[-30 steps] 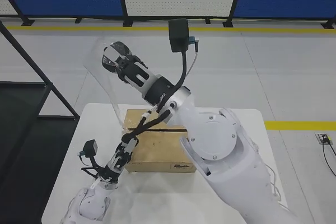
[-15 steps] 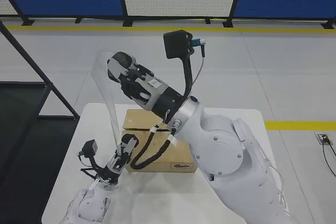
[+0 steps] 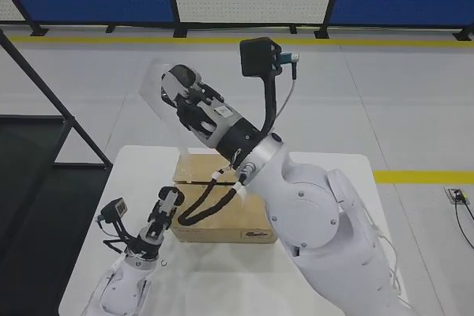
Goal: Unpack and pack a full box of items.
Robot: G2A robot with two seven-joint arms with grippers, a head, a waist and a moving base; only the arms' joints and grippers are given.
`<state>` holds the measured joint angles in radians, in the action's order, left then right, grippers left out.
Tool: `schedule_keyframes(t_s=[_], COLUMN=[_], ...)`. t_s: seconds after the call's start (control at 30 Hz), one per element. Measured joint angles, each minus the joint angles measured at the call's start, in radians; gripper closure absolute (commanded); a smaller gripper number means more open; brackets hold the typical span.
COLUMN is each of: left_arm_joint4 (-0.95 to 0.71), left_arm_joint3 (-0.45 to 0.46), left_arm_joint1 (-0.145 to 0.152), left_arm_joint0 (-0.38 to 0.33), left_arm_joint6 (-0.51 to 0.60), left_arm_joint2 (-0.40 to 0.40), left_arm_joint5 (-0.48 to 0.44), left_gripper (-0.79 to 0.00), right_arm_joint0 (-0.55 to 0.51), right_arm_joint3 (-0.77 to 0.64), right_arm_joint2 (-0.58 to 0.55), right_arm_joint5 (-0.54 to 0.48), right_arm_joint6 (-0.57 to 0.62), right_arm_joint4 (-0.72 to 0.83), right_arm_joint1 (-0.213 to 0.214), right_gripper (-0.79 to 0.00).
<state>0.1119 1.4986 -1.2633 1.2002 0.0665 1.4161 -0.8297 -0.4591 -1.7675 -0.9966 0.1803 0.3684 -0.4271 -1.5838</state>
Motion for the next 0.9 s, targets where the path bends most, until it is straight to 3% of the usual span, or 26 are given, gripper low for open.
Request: schedule_keyframes(t_s=[0.1, 0.27, 0.4, 0.47, 0.5, 0.53, 0.9], left_arm_joint4=[-0.011, 0.080, 0.139, 0.158, 0.170, 0.179, 0.302], left_arm_joint3=[0.010, 0.006, -0.003, -0.009, -0.013, -0.015, -0.018], left_arm_joint1=[0.001, 0.002, -0.002, -0.004, -0.006, -0.008, -0.026], left_arm_joint0=[-0.009, 0.008, 0.030, 0.031, 0.029, 0.027, -0.004], left_arm_joint6=[0.007, -0.007, -0.032, -0.047, -0.057, -0.066, -0.217], left_arm_joint2=[0.012, 0.019, 0.003, -0.003, -0.006, -0.009, -0.016], left_arm_joint5=[0.013, -0.062, -0.103, -0.110, -0.111, -0.111, -0.114], left_gripper=[-0.268, -0.259, -0.299, -0.391, -0.717, -0.785, -0.785], right_arm_joint0=[-0.002, -0.003, 0.002, 0.004, 0.005, 0.005, -0.004], right_arm_joint3=[-0.001, -0.006, -0.001, 0.002, 0.002, 0.002, -0.011], right_arm_joint2=[-0.001, -0.004, -0.003, -0.002, -0.001, 0.000, 0.010], right_arm_joint5=[0.005, 0.034, 0.050, 0.051, 0.051, 0.051, 0.056], right_arm_joint6=[-0.002, -0.028, -0.050, -0.052, -0.052, -0.052, -0.038], right_arm_joint4=[-0.003, 0.002, 0.014, 0.019, 0.022, 0.022, 0.003], right_arm_joint1=[-0.002, -0.009, -0.016, -0.019, -0.020, -0.021, -0.030], right_gripper=[0.000, 0.000, 0.000, 0.000, 0.000, 0.000, 0.000])
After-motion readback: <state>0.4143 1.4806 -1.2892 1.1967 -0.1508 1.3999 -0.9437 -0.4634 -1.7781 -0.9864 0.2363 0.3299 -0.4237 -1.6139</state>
